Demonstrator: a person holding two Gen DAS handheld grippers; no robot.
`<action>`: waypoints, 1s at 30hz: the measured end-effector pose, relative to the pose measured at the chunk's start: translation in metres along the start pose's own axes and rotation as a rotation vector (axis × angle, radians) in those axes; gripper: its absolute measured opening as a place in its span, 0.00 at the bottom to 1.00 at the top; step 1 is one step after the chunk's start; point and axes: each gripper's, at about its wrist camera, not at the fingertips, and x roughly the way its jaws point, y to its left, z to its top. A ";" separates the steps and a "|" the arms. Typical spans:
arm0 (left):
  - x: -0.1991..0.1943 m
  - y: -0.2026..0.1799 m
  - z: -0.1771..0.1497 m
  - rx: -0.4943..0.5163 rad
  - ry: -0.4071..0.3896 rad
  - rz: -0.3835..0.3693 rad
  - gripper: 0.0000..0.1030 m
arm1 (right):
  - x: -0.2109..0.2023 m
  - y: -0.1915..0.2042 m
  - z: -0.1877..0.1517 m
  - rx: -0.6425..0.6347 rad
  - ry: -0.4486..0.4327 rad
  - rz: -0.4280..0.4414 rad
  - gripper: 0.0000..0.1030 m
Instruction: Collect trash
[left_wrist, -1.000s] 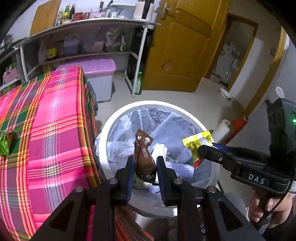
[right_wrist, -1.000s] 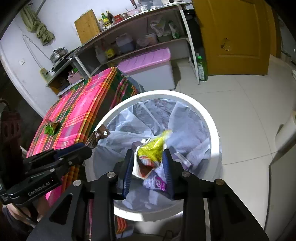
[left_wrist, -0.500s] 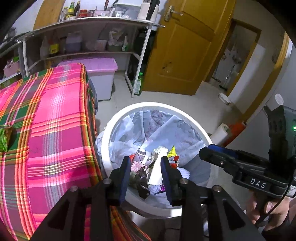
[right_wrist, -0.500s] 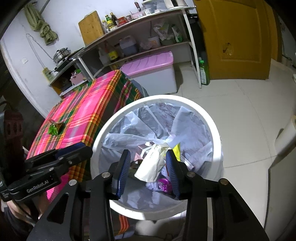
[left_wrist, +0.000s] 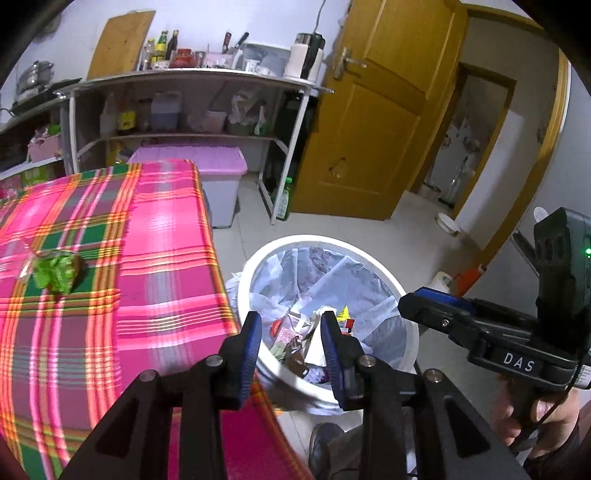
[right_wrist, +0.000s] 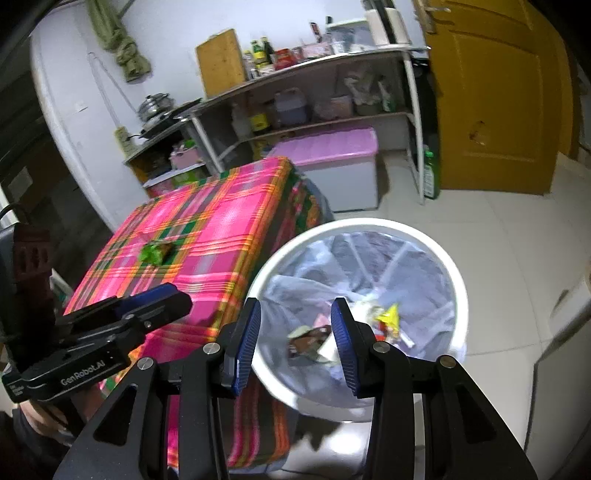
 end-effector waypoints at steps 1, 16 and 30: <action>-0.005 0.002 -0.001 -0.002 -0.006 0.004 0.32 | 0.000 0.004 0.000 -0.007 -0.001 0.006 0.40; -0.056 0.045 -0.019 -0.072 -0.073 0.081 0.32 | 0.010 0.058 0.002 -0.104 -0.016 0.109 0.45; -0.080 0.098 -0.029 -0.164 -0.104 0.164 0.32 | 0.043 0.099 0.012 -0.205 0.050 0.167 0.45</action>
